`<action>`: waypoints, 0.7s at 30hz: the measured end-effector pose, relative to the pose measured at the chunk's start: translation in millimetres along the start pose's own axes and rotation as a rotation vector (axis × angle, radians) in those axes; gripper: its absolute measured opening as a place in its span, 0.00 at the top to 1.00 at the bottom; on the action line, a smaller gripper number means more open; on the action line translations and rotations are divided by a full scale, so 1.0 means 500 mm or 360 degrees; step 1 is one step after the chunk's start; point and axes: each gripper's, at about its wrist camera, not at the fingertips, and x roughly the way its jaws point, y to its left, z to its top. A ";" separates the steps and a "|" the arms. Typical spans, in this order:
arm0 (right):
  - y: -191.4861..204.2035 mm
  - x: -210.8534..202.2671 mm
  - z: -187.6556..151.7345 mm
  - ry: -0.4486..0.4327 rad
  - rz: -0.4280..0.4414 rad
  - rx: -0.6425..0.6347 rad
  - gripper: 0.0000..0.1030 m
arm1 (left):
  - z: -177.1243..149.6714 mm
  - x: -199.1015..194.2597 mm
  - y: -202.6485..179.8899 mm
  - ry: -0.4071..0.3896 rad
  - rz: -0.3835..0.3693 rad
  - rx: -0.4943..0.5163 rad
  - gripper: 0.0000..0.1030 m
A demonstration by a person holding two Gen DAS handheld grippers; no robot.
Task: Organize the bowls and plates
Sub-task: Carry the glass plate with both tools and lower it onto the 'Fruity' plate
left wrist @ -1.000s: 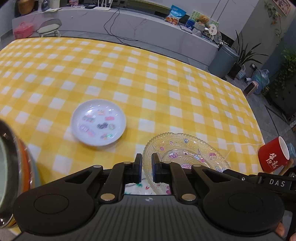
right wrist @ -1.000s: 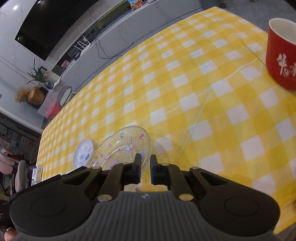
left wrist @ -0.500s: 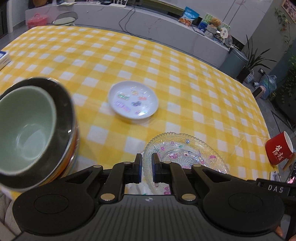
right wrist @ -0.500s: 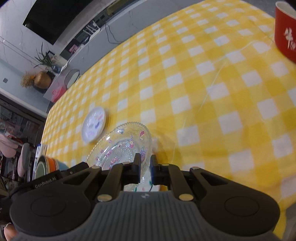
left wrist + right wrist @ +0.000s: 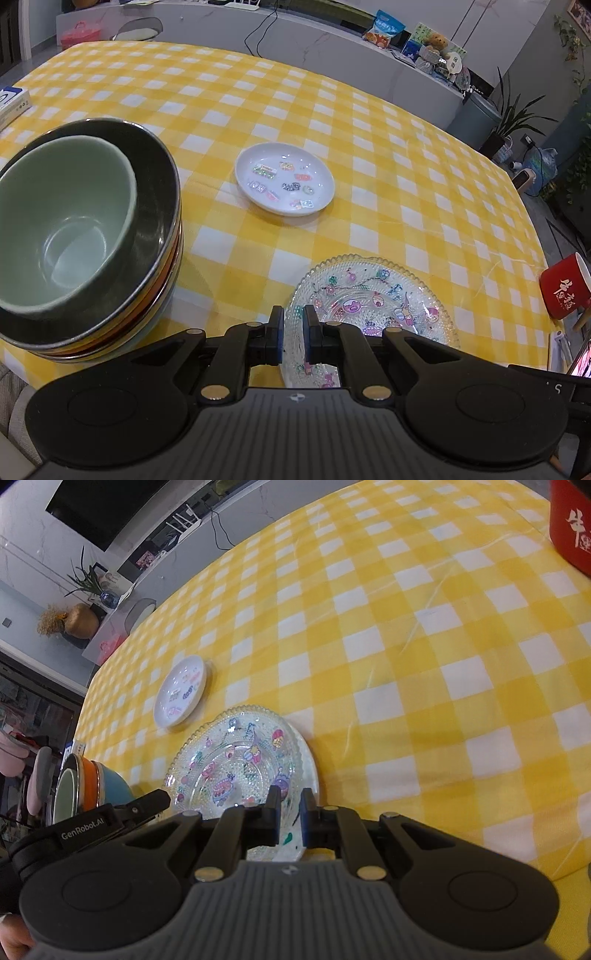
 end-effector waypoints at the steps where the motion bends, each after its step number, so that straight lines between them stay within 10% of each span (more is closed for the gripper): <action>1: 0.004 0.001 -0.002 -0.0003 -0.0010 -0.0023 0.92 | -0.001 0.001 0.001 0.0004 0.0003 -0.0001 0.90; 21: 0.066 0.007 -0.020 -0.0069 -0.0197 -0.0366 0.89 | -0.008 0.002 -0.001 0.0006 0.0024 0.0073 0.90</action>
